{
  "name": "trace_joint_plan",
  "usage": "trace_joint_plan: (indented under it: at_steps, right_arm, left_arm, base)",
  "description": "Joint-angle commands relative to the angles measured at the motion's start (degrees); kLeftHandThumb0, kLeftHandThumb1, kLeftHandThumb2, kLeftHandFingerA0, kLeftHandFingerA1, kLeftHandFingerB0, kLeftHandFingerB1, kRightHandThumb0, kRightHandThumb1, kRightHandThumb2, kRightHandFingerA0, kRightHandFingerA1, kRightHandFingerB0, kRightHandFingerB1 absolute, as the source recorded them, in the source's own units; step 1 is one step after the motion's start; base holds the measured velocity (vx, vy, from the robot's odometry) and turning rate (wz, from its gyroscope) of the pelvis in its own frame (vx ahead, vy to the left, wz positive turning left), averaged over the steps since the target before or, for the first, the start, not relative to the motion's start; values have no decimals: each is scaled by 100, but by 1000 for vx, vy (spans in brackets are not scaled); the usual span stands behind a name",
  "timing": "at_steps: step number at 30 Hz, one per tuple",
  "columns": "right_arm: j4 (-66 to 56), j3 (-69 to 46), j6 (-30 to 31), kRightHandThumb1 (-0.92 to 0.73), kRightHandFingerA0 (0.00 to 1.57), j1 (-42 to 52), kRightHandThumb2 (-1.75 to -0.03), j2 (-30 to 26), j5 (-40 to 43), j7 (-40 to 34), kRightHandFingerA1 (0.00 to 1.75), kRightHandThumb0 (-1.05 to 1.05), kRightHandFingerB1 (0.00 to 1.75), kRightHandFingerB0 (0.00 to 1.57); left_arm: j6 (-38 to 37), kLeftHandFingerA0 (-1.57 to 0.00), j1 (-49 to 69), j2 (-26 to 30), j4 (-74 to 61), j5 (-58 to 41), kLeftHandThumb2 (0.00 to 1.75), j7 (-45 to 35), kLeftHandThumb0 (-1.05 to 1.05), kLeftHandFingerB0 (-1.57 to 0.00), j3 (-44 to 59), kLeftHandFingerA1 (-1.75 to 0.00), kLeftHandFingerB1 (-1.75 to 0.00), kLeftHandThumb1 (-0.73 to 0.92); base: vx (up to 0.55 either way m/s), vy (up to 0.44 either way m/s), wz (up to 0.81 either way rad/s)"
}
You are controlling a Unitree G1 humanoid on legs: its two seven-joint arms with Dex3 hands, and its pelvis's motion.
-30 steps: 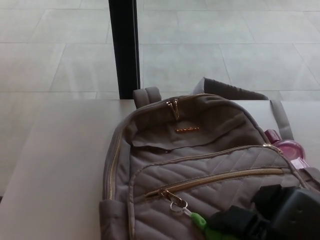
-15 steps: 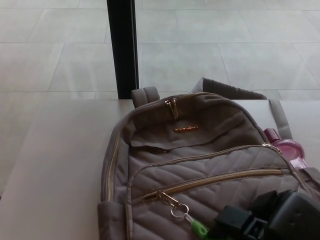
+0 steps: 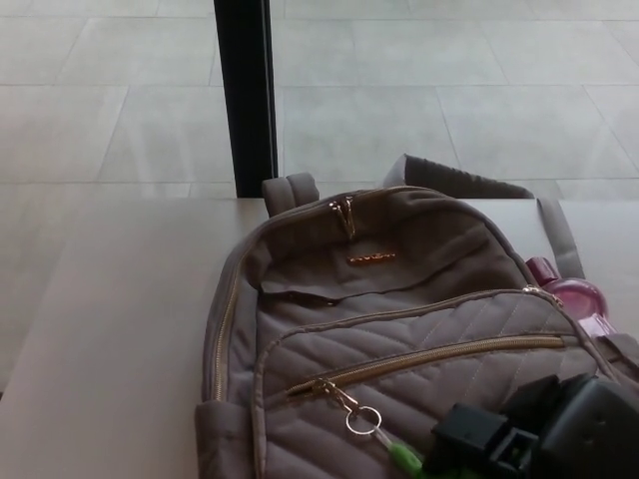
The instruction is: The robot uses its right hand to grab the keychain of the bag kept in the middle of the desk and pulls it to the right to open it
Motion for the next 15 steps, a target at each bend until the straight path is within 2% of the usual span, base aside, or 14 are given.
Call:
trace_joint_plan:
  at_steps: [1, 2, 3, 4, 5, 6, 8, 9, 12, 13, 14, 15]
  right_arm:
    - [80, 67, 235, -41, 138, -243, -114, 105, -256, 299, 148, -37, 126, 105]
    - [54, 103, 307, -40, 112, -345, -119, 144, -234, 419, 175, -27, 151, 84]
    - [18, 125, 384, -40, 112, -406, -119, 160, -198, 565, 175, -27, 151, 84]
    - [58, 160, 382, -40, 139, -509, -115, 186, -162, 581, 150, -37, 127, 105]
    - [44, 182, 434, -41, 113, -603, -117, 213, -136, 671, 175, -28, 141, 86]
    - [-24, 229, 596, -46, 114, -816, -109, 267, -143, 927, 175, -28, 118, 91]
    - [-55, 251, 672, -46, 114, -904, -109, 297, -151, 1050, 175, -28, 118, 91]
    - [15, 323, 730, -47, 114, -1196, -111, 339, -100, 1200, 175, -28, 115, 93]
    - [192, 379, 778, -38, 118, -1690, -121, 452, -23, 1203, 175, -29, 105, 97]
    - [195, 394, 822, -43, 143, -1764, -118, 478, -37, 1256, 149, -39, 101, 94]
    - [203, 379, 981, -35, 118, -1963, -125, 524, 16, 1431, 175, -29, 110, 96]
    - [223, 356, 1053, -33, 118, -2080, -128, 547, 60, 1502, 175, -29, 114, 96]
  left_arm:
    - [-69, -67, 51, 16, 25, -13, 67, -18, -75, -60, 45, -61, -45, 90]
    - [-44, -67, 49, 6, 24, -48, 67, -34, -76, -61, 79, -60, -45, 89]
    - [3, -67, 45, -6, 16, -91, 67, -44, -76, -61, 121, -60, -45, 89]
    - [-26, -66, 89, 13, -36, -83, 67, -62, -76, -60, 118, -61, -45, 89]
    - [-62, -66, 104, 23, -46, -42, 67, -44, -76, -60, 91, -59, -45, 90]
    - [-79, -60, 92, 33, -18, 16, 110, -20, -76, -52, 46, -65, -58, 72]
    - [-81, -60, 86, 36, -5, 31, 110, -13, -76, -52, 29, -65, -58, 72]
    - [-41, -67, 76, 22, 45, 16, 68, -10, -80, -58, 46, -56, -45, 92]
    - [-18, -65, 99, 2, -31, -122, 67, -124, -78, -62, 160, -63, -47, 91]
    - [-28, -66, 145, -7, -32, -103, 67, -108, -77, -61, 151, -61, -46, 92]
    - [-67, -67, 167, -18, -19, -110, 67, -99, -78, -62, 167, -64, -48, 91]
    - [-91, -67, 171, -14, -13, -90, 68, -89, -80, -60, 155, -62, -47, 92]
  base:
    - [0, 0, 0]
    - [0, 0, 0]
    - [0, 0, 0]
    - [0, 0, 0]
    - [0, 0, 0]
    - [0, 0, 0]
    - [0, 0, 0]
    - [0, 0, 0]
    - [0, 0, 0]
    - [0, 0, 0]
    - [0, 0, 0]
    - [0, 0, 0]
